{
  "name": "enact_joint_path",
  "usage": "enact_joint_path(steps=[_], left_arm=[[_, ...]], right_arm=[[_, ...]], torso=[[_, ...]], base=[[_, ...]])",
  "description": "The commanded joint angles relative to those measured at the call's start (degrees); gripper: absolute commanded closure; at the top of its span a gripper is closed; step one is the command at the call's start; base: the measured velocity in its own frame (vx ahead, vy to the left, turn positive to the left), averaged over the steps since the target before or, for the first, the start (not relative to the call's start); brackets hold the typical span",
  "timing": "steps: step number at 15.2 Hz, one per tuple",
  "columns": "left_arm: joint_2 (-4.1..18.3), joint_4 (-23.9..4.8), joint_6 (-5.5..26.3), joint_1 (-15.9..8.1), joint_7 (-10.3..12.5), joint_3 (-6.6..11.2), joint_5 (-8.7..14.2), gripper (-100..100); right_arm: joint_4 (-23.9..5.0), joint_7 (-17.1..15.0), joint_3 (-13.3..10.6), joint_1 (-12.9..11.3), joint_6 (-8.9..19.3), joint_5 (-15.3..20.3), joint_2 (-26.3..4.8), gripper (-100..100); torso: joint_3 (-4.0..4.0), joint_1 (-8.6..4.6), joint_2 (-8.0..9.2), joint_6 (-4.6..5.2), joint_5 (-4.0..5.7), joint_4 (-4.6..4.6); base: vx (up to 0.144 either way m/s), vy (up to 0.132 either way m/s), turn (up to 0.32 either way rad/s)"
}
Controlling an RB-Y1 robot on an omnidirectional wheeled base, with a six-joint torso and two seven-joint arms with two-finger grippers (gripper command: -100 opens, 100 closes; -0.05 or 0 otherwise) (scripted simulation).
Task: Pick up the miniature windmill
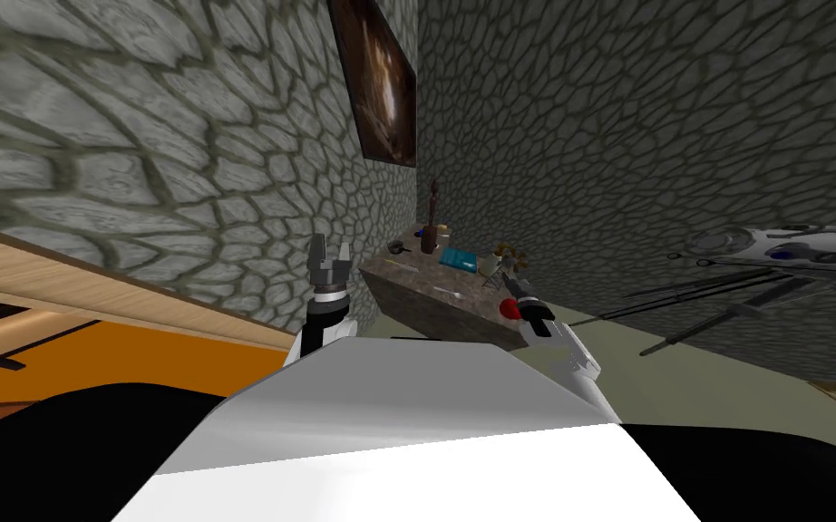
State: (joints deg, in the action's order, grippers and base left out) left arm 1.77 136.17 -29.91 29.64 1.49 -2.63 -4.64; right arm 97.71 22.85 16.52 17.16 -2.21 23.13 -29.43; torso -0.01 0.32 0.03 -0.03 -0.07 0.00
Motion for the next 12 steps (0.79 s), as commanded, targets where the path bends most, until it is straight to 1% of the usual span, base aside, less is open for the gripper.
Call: enact_joint_path(steps=[1, 4, 6, 7, 8, 9, 10, 11, 12], left_arm=[[0.0, 0.0, 0.0, 0.0, 0.0, 0.0, 0.0, 0], [0.0, 0.0, 0.0, 0.0, 0.0, 0.0, 0.0, 0], [0.0, 0.0, 0.0, 0.0, 0.0, 0.0, 0.0, 0], [0.0, 0.0, 0.0, 0.0, 0.0, 0.0, 0.0, 0], [0.0, 0.0, 0.0, 0.0, 0.0, 0.0, 0.0, 0], [0.0, 0.0, 0.0, 0.0, 0.0, 0.01, 0.0, 0], [0.0, 0.0, 0.0, 0.0, 0.0, 0.01, 0.0, 0], [0.0, 0.0, 0.0, 0.0, 0.0, 0.01, 0.0, 0], [0.0, 0.0, 0.0, 0.0, 0.0, 0.01, 0.0, 0]], right_arm=[[-1.9, 1.8, 0.8, -0.5, 1.9, 1.6, -0.4, -100], [-4.5, 3.6, 1.8, -1.2, 3.4, 3.5, -0.7, -100], [-6.9, 5.3, 2.8, -1.8, 4.8, 5.1, -0.9, -100], [-7.2, 5.5, 2.9, -1.9, 5.0, 5.4, -0.9, -100], [-6.6, 4.8, 2.7, -1.6, 4.2, 4.8, -0.9, -100], [-8.1, 5.3, 3.0, -3.3, 5.4, 5.2, -0.7, -100], [-8.5, 5.4, 3.0, -3.9, 5.8, 5.3, -0.6, -100], [-7.8, 5.2, 2.9, -3.0, 5.2, 5.0, -0.9, -100], [-7.9, 5.2, 2.9, -3.2, 5.4, 5.1, -0.9, 100]], torso=[[0.0, 0.0, 0.0, 0.0, 0.0, 0.0], [0.02, 0.03, -0.04, 0.02, -0.01, -0.01], [0.01, -0.02, -0.02, 0.02, 0.0, 0.0], [0.01, 0.0, -0.02, 0.01, 0.0, 0.0], [0.01, -0.02, -0.02, 0.02, 0.0, 0.0], [-0.01, -0.1, 0.02, 0.04, 0.01, 0.0], [-0.03, -0.26, 0.06, 0.0, 0.04, 0.02], [-0.08, -0.43, 0.15, -0.01, 0.08, 0.03], [-0.1, -0.46, 0.18, 0.04, 0.1, 0.04]], base=[[0.013, 0.077, 0.144], [0.02, 0.081, 0.111], [0.015, 0.074, 0.148], [0.018, 0.069, 0.121], [0.006, 0.033, 0.017], [-0.012, -0.019, 0.12], [-0.052, -0.063, 0.187], [-0.033, -0.04, 0.096], [-0.009, -0.014, 0.006]])
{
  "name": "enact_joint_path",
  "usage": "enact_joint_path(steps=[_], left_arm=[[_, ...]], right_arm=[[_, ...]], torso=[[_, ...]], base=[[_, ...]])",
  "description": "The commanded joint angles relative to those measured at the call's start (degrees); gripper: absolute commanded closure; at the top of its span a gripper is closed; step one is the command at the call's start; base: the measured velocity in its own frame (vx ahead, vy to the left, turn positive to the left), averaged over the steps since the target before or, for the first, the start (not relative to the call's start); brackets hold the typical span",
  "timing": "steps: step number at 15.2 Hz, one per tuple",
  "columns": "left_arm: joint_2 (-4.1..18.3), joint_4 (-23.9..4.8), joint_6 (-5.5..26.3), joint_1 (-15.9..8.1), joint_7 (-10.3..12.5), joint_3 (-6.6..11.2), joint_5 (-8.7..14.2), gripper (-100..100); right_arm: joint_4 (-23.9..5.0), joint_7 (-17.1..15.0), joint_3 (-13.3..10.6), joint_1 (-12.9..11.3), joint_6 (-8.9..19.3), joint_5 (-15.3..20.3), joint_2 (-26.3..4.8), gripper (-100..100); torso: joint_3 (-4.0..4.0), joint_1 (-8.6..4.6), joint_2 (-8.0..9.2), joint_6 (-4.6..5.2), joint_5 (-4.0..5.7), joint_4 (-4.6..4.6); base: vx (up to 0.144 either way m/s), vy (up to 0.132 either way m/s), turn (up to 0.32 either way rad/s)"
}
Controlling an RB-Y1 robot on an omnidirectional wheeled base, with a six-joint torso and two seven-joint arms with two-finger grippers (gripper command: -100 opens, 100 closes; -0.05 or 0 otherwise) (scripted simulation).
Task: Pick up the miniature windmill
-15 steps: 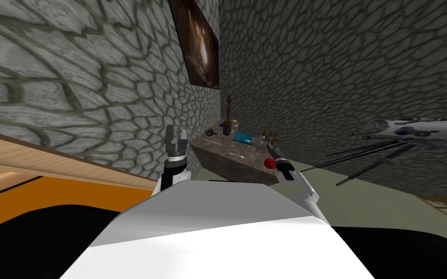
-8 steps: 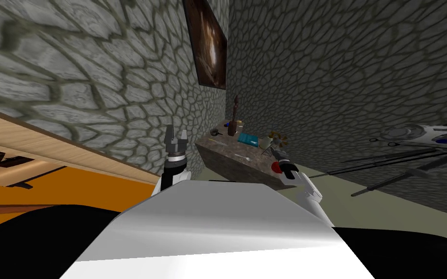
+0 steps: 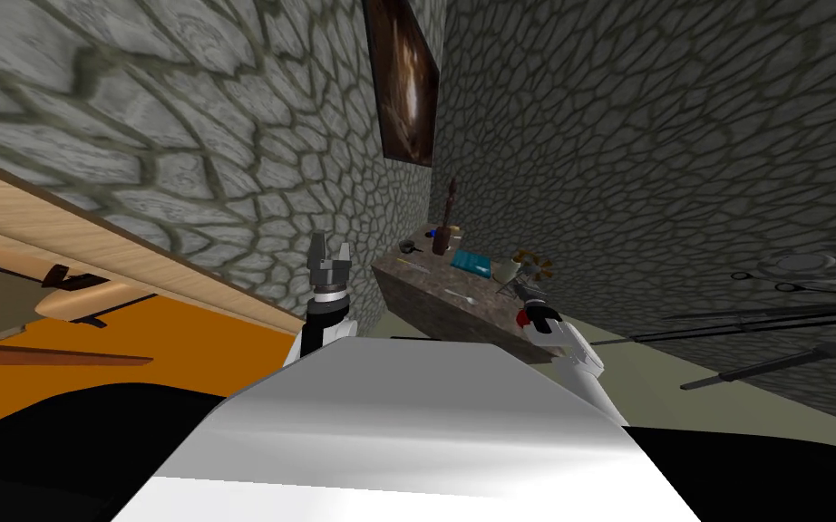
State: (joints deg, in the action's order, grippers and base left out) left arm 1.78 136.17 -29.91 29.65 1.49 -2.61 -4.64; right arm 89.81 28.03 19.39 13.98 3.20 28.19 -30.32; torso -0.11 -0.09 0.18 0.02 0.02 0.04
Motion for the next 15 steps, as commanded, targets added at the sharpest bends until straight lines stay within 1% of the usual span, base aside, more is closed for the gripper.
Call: enact_joint_path(steps=[1, 5, 6, 9, 10, 12, 13, 14, 15], left_arm=[[0.0, 0.0, 0.0, 0.0, 0.0, 0.0, 0.0, 0], [0.0, 0.0, 0.0, 0.0, 0.0, 0.0, 0.0, 0], [0.0, 0.0, 0.0, 0.0, 0.0, 0.0, 0.0, 0], [0.0, 0.0, 0.0, 0.0, 0.0, -0.01, 0.0, 0], [0.0, 0.0, 0.0, 0.0, 0.0, -0.02, 0.0, 0], [0.0, 0.0, 0.0, 0.0, 0.0, -0.01, 0.0, 0], [0.0, 0.0, 0.0, 0.0, 0.0, -0.01, 0.0, 0], [0.0, 0.0, 0.0, 0.0, 0.0, -0.01, 0.0, 0], [0.0, 0.0, 0.0, 0.0, 0.0, -0.01, 0.0, 0]], right_arm=[[0.0, 0.0, 0.0, 0.0, 0.0, 0.0, 0.0, 100], [0.0, 0.0, 0.0, 0.0, 0.0, 0.0, 0.0, 100], [-0.2, -0.3, -0.4, -0.4, 0.9, 2.1, -0.4, -100], [-0.6, -0.8, -1.3, -1.0, 2.3, 5.9, -1.2, -100], [-0.6, -0.8, -1.3, -1.0, 2.3, 6.0, -1.2, -100], [-1.0, -1.2, -2.1, -1.6, 3.7, 9.0, -1.9, -100], [-1.0, -1.2, -2.1, -1.6, 3.7, 9.4, -1.9, -100], [-1.2, -1.4, -2.6, -1.9, 4.4, 11.2, -2.3, -100], [-1.2, -1.4, -2.6, -1.9, 4.4, 11.3, -2.3, -100]], torso=[[0.0, 0.0, 0.0, 0.0, 0.0, 0.0], [0.03, 0.09, -0.06, 0.0, -0.02, -0.01], [0.04, 0.09, -0.06, 0.0, -0.02, -0.01], [-0.17, 0.6, 0.32, -0.01, -0.12, 0.06], [-0.22, 0.65, 0.4, 0.0, -0.14, 0.08], [-0.23, 0.59, 0.41, 0.0, -0.14, 0.09], [-0.24, 0.58, 0.43, -0.01, -0.13, 0.09], [-0.25, 0.54, 0.44, 0.0, -0.13, 0.1], [-0.24, 0.52, 0.42, -0.01, -0.12, 0.09]], base=[[-0.004, -0.006, 0.001], [0.0, 0.0, 0.0], [-0.043, 0.047, 0.008], [-0.119, 0.133, 0.007], [-0.115, 0.107, 0.005], [-0.111, 0.104, 0.023], [-0.118, 0.091, 0.025], [-0.105, 0.086, 0.025], [-0.087, 0.07, 0.019]])
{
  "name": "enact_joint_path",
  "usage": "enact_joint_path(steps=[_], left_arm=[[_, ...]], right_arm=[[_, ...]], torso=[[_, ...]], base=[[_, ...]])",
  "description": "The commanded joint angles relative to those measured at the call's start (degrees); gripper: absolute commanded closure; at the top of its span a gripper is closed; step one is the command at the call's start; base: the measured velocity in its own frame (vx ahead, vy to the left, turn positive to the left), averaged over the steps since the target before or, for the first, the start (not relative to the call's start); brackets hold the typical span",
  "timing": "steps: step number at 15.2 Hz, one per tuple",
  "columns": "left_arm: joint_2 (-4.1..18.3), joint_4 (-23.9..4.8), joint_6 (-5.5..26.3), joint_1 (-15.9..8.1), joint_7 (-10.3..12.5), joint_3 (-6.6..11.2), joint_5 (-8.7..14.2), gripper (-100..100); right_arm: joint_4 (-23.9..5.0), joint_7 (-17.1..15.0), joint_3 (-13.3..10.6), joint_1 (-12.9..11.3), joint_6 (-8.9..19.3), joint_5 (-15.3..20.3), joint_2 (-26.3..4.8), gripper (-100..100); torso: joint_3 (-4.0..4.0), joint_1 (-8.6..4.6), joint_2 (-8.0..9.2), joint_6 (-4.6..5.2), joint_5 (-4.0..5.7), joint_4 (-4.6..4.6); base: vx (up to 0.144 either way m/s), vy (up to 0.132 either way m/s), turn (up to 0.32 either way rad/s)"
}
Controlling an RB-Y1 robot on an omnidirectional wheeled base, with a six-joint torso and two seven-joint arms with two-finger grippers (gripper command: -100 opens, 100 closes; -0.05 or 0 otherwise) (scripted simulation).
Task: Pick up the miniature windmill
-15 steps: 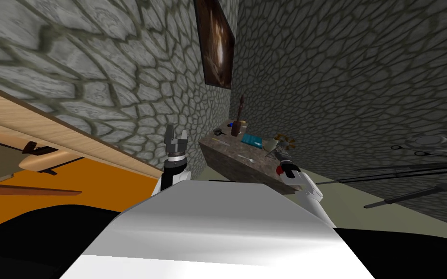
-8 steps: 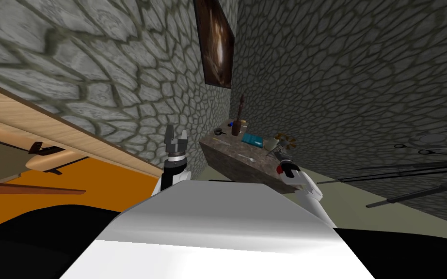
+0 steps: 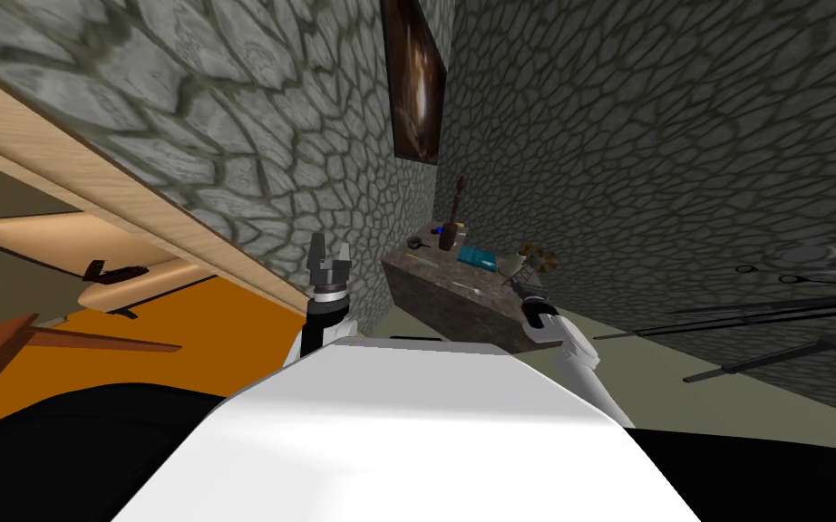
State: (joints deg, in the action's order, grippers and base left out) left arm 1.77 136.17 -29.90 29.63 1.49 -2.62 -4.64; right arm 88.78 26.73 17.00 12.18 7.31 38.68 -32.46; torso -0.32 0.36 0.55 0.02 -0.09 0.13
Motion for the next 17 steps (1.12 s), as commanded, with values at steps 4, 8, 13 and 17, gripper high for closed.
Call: enact_joint_path(steps=[4, 8, 13, 17], left_arm=[[0.0, 0.0, 0.0, 0.0, 0.0, 0.0, 0.0, 0], [0.0, 0.0, 0.0, 0.0, 0.0, 0.0, 0.0, 0], [0.0, 0.0, 0.0, 0.0, 0.0, 0.0, 0.0, 0], [0.0, 0.0, 0.0, 0.0, 0.0, 0.01, 0.0, 0]], right_arm=[[-0.6, -0.5, -1.3, -0.9, 1.9, 5.1, -1.1, -100], [-1.1, -0.9, -2.5, -1.6, 3.6, 9.8, -2.2, -100], [-2.0, -1.3, -4.7, -2.8, 6.4, 16.2, -4.0, -100], [-2.3, -1.4, -5.5, -3.2, 7.3, 19.9, -4.6, -100]], torso=[[0.04, -0.11, -0.07, -0.01, 0.03, -0.02], [0.0, -0.13, 0.0, -0.01, 0.04, 0.0], [0.03, -0.24, -0.05, 0.0, 0.05, -0.01], [0.02, -0.32, -0.03, 0.0, 0.07, -0.01]], base=[[-0.082, 0.055, 0.034], [-0.101, 0.049, 0.049], [-0.088, 0.026, 0.064], [-0.084, 0.009, 0.065]])
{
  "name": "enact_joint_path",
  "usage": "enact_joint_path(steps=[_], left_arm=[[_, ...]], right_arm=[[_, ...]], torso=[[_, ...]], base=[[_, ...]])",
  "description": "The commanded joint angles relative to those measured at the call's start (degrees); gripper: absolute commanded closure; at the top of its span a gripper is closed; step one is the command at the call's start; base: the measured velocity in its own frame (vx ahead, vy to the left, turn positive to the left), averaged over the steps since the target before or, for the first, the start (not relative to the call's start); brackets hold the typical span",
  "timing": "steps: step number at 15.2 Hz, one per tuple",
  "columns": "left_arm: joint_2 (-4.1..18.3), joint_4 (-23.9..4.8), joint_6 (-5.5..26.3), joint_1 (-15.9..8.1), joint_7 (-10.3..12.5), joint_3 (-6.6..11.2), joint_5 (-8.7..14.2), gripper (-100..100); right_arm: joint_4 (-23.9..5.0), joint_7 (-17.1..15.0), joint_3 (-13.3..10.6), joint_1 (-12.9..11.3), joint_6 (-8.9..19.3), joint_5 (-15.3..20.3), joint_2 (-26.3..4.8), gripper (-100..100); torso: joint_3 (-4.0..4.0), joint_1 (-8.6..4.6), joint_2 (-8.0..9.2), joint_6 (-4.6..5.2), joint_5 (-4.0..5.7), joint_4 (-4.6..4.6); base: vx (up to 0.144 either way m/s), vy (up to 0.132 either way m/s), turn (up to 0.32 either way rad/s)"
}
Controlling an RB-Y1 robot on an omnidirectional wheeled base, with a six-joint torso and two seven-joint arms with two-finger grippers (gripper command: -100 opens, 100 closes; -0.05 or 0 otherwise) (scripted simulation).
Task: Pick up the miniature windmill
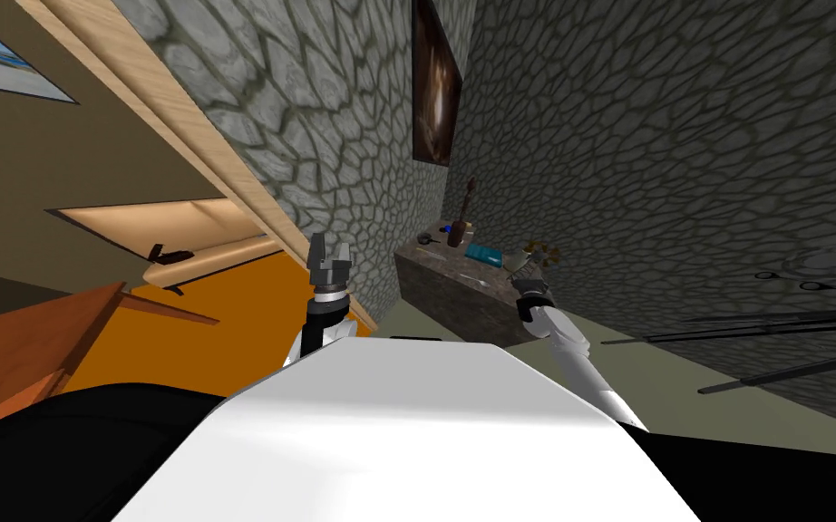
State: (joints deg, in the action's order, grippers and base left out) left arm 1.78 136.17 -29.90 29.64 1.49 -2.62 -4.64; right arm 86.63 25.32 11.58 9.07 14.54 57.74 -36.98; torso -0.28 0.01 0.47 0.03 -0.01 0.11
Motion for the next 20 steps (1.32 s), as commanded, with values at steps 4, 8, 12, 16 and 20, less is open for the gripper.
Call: enact_joint_path(steps=[4, 8, 12, 16, 20], left_arm=[[0.0, 0.0, 0.0, 0.0, 0.0, 0.0, 0.0, 0], [0.0, 0.0, 0.0, 0.0, 0.0, 0.0, 0.0, 0], [0.0, 0.0, 0.0, 0.0, 0.0, 0.01, 0.0, 0], [0.0, 0.0, 0.0, 0.0, 0.0, 0.01, 0.0, 0], [0.0, 0.0, 0.0, 0.0, 0.0, 0.01, 0.0, 0]], right_arm=[[-0.8, -0.2, -1.7, -0.9, 2.0, 6.0, -1.4, -100], [-1.4, -0.3, -3.4, -1.7, 3.8, 10.5, -2.7, -100], [-2.0, -0.3, -5.2, -2.4, 5.6, 15.5, -4.0, -100], [-2.6, -0.2, -6.9, -3.0, 7.2, 20.4, -5.3, -100], [-3.2, 0.0, -8.7, -3.6, 8.8, 25.4, -6.5, -100]], torso=[[0.04, -0.09, -0.06, -0.04, 0.02, -0.02], [0.05, -0.16, -0.08, -0.02, 0.04, -0.02], [0.01, -0.28, -0.02, -0.01, 0.06, -0.01], [0.04, -0.36, -0.06, -0.01, 0.08, -0.02], [0.04, -0.49, -0.07, -0.01, 0.11, -0.02]], base=[[-0.065, -0.018, 0.085], [-0.064, -0.028, 0.084], [-0.079, -0.054, 0.104], [-0.071, -0.075, 0.114], [-0.07, -0.098, 0.126]])
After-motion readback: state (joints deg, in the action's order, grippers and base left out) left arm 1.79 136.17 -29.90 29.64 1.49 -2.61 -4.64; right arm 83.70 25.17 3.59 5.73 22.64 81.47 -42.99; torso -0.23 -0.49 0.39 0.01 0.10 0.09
